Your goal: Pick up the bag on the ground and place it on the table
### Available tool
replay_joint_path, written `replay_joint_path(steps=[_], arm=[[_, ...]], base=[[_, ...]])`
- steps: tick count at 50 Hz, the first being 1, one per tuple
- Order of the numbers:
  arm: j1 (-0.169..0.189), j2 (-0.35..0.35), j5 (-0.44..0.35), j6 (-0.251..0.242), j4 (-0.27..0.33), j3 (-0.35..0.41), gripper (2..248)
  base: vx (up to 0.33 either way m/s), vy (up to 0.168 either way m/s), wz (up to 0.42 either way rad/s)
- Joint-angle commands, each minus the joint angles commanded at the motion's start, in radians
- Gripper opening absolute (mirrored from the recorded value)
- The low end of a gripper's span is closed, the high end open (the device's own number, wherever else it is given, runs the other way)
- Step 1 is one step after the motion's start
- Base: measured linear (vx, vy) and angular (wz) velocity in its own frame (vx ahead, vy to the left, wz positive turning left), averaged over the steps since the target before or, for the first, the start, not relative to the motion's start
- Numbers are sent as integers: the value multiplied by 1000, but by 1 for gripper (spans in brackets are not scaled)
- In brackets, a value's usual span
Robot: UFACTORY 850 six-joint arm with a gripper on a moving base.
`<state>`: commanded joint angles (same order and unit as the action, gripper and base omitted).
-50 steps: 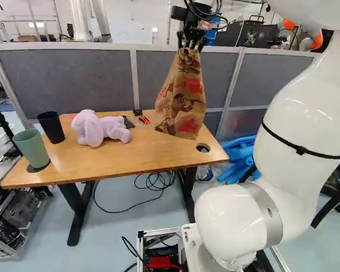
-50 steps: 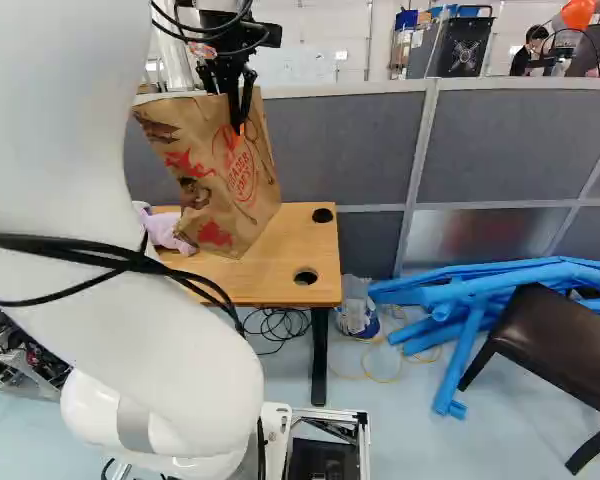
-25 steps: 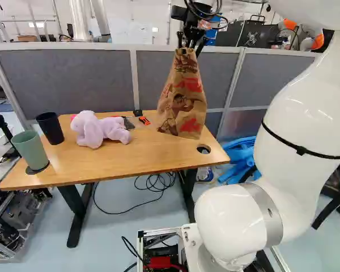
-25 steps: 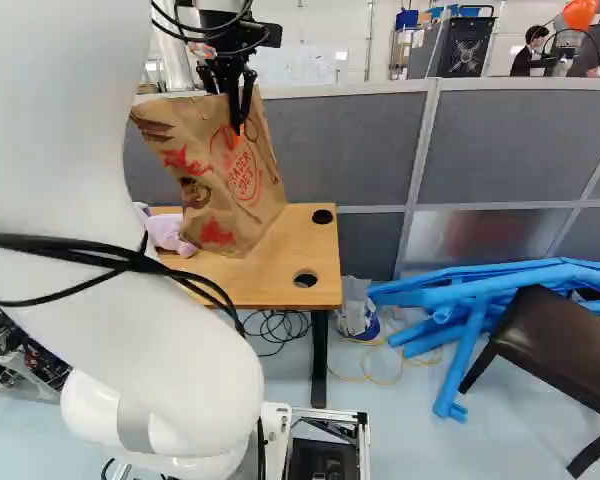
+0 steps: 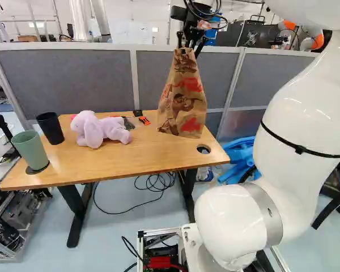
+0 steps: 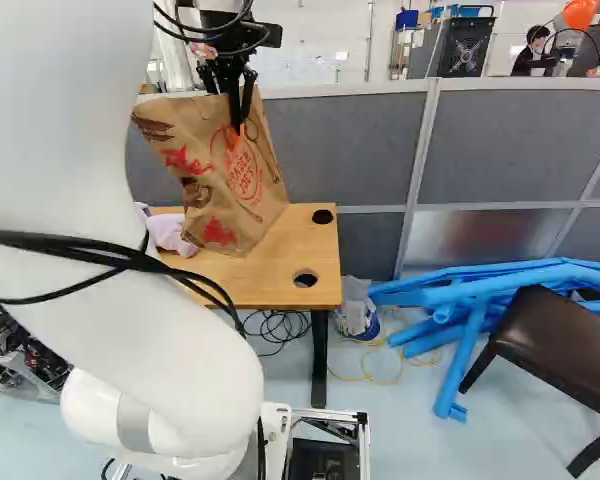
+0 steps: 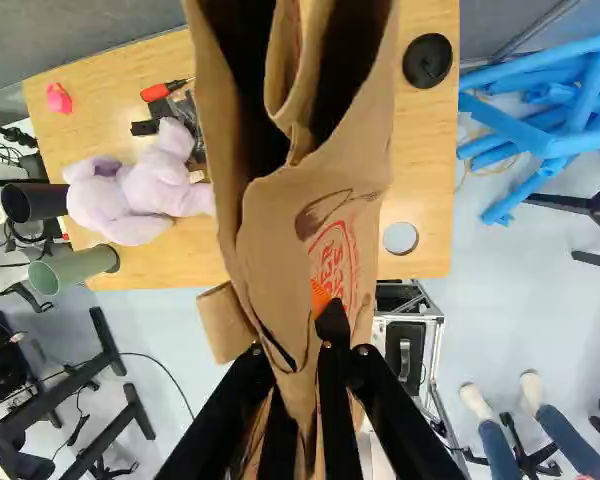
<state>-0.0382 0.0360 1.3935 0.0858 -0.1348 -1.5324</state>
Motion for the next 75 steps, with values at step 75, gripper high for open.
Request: replay_joint_path(steps=[75], arm=[[2,169,-75,0,-8,-16,21]], base=[[0,0,0]])
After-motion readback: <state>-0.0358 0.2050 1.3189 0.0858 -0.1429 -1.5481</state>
